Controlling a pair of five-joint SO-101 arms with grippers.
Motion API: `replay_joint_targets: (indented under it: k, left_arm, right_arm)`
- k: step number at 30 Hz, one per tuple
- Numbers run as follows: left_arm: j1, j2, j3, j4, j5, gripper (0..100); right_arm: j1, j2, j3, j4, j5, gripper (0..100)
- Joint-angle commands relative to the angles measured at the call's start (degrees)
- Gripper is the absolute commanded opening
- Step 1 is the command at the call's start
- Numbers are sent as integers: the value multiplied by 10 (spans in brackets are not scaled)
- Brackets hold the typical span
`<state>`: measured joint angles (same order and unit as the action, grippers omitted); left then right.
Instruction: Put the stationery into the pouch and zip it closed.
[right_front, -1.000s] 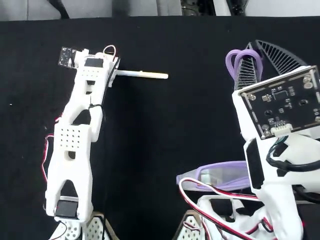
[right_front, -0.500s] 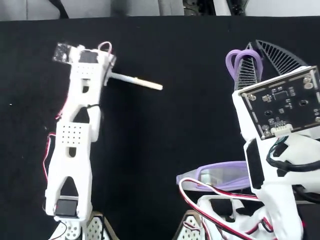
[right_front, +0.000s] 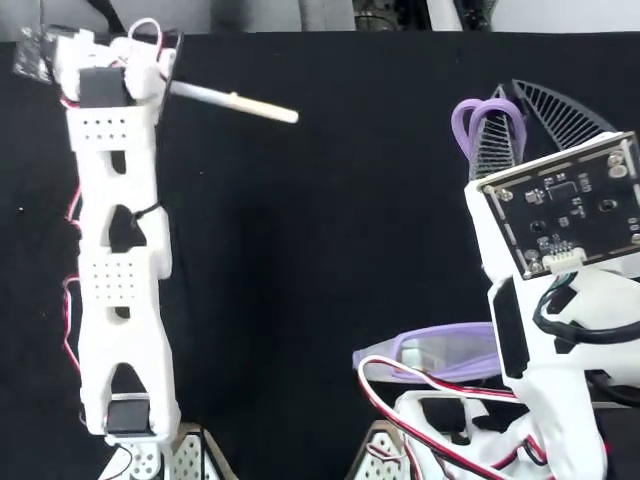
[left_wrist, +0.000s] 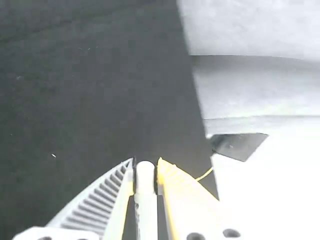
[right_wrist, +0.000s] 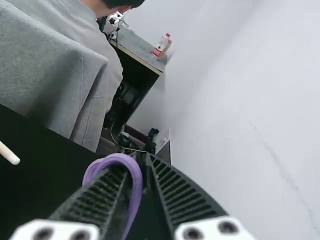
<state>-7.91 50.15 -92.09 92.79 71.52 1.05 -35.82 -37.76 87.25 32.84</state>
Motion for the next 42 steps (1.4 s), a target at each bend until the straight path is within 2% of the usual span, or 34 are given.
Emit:
replay_joint_targets:
  k: [1, 4, 13, 16, 21, 30, 34, 42]
  left_arm:
    - [40, -142, -34, 58, -28, 29]
    - [72, -213, -31, 82, -49, 29]
    - [199, -351, -29, 84, -216, 29]
    - [233, -385, -29, 84, -247, 29]
    - [255, -425, -17, 84, -249, 29]
    - [343, -554, 191, 79, -246, 29]
    - [352, -589, 255, 70, -209, 29]
    - [423, -610, 277, 76, -220, 30]
  right_arm:
    - [4, 3, 4, -12, 5, 11]
    - [4, 3, 4, -12, 5, 11]
    - [4, 3, 4, -11, 5, 11]
    - [5, 3, 4, -11, 5, 11]
    - [6, 3, 4, -11, 5, 11]
    - [6, 3, 4, -12, 5, 11]
    - [6, 3, 4, -12, 5, 11]
    - [6, 3, 4, -12, 5, 11]
